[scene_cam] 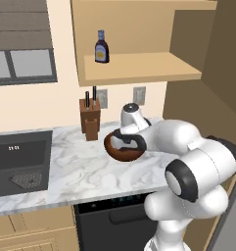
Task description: Pick the apple from the cabinet and place it in the bowl. Then pick the bowl and place it in the sink. Then turn on the sink facuet.
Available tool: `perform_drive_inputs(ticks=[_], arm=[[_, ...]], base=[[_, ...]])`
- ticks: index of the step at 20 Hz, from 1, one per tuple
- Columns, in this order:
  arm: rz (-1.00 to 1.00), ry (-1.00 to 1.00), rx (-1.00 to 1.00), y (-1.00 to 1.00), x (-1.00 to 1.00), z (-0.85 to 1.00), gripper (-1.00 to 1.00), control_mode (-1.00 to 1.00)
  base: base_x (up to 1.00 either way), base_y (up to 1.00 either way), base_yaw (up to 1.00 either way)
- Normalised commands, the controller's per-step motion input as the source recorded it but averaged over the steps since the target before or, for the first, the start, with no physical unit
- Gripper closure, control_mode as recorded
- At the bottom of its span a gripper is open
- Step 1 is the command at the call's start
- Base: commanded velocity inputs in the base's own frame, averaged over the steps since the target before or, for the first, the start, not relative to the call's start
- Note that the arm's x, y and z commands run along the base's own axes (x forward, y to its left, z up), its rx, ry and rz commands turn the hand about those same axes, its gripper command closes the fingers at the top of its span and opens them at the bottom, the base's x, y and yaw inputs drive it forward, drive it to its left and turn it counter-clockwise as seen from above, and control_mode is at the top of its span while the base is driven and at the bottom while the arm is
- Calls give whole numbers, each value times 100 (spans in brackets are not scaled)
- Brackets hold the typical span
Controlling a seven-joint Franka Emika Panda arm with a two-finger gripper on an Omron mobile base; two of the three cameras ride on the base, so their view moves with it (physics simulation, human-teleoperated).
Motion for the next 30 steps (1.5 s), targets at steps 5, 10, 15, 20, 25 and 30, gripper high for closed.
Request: perform_drive_inputs(ticks=[5,10,15,20,25,30], arm=[[0,2,0,0,14,-25,100,-100],[0,0,0,0,4,-19,-100,-100],[0,0,0,0,0,3,-100,-100],[0,0,0,2,0,5,-100,-100],[0,0,-1,11,-3,20,-100,-100],[9,0,-8,46,-61,41,-100,-100]], base=[[0,0,0],[0,0,0],[0,0,0],[0,0,0],[0,0,0],[0,0,0]])
